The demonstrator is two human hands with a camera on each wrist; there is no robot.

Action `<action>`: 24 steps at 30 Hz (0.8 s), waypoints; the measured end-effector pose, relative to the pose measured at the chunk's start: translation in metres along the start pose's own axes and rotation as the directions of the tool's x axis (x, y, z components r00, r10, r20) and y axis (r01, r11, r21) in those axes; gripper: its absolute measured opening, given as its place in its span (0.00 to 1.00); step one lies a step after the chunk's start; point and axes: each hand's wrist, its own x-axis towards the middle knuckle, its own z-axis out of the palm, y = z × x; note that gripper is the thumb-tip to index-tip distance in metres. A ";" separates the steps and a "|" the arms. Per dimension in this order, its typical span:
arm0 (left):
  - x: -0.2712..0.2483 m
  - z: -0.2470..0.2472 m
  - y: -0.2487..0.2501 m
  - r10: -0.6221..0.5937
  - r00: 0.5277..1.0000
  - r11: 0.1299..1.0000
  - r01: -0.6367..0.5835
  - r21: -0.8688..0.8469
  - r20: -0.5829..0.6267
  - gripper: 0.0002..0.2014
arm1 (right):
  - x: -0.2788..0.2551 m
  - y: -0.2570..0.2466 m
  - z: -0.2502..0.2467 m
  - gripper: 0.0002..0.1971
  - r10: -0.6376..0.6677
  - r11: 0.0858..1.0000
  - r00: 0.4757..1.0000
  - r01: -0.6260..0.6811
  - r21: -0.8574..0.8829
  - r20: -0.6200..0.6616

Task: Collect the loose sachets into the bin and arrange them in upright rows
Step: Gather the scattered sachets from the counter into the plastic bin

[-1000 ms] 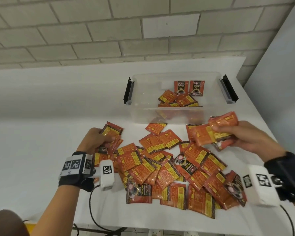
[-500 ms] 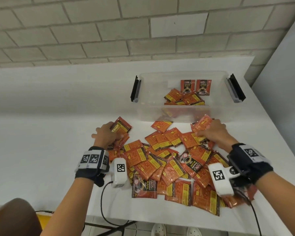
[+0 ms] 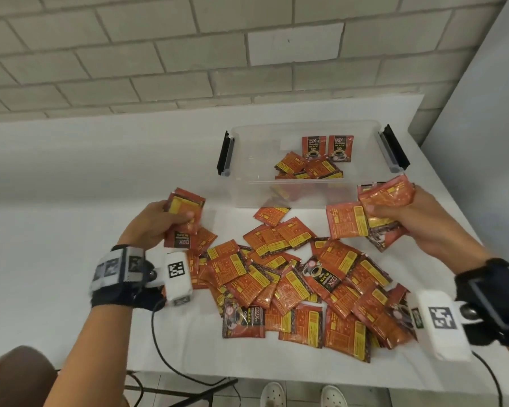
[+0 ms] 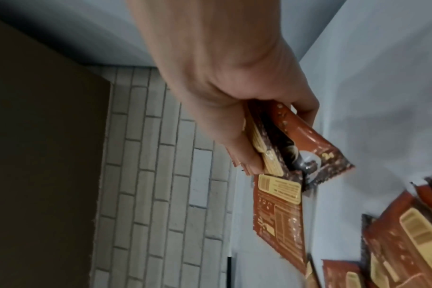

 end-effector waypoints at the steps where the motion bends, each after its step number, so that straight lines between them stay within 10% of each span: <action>1: -0.009 -0.005 0.002 0.023 1.000 0.997 -0.022 -0.069 0.014 0.15 | -0.006 -0.002 -0.004 0.17 0.005 1.000 0.999 -0.006 0.016 0.045; 6: -0.048 -0.014 -0.029 0.017 0.996 0.991 -0.005 -0.133 0.088 0.21 | -0.023 0.014 0.005 0.22 0.135 0.988 0.950 -0.106 -0.116 0.281; 13: -0.040 -0.003 -0.095 -0.009 0.985 0.976 0.046 0.213 -0.172 0.19 | -0.019 0.045 0.033 0.24 0.108 0.871 0.968 0.018 -0.492 0.226; 24: -0.048 0.001 -0.048 0.014 0.987 0.999 -0.018 -0.028 -0.157 0.11 | -0.007 0.010 0.022 0.24 0.013 0.964 0.986 0.032 -0.264 0.166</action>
